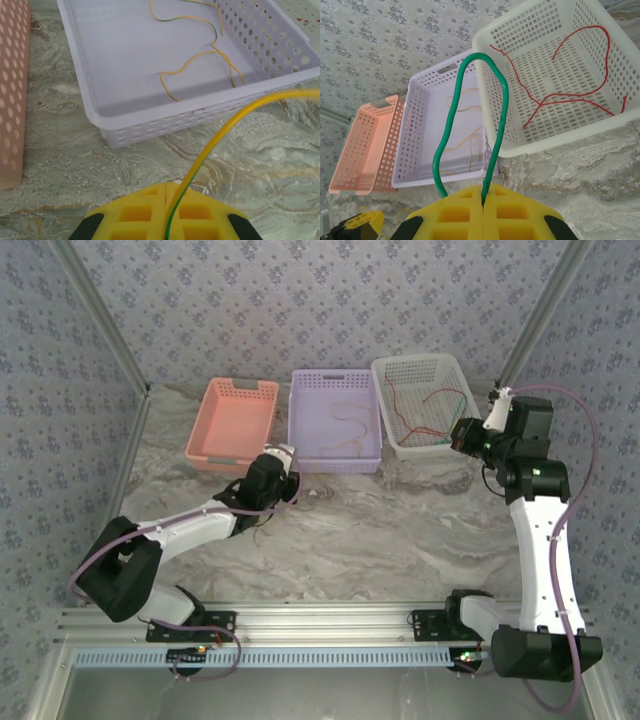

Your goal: Untangle the cables

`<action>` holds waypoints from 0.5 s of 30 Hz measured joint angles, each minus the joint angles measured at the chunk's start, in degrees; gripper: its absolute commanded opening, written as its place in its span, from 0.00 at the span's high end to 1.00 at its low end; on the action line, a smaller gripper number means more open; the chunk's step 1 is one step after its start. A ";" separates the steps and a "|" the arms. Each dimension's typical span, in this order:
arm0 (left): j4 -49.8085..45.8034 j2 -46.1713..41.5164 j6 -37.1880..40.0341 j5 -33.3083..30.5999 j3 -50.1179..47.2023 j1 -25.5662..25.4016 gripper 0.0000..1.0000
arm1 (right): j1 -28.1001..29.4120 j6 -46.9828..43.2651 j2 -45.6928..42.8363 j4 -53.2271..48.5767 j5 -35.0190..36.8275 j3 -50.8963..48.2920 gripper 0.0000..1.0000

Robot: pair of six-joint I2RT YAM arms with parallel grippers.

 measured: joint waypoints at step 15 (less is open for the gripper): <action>-4.74 6.88 -5.09 3.96 8.00 -5.16 0.38 | 3.32 3.54 -0.11 10.73 -20.61 -8.37 1.00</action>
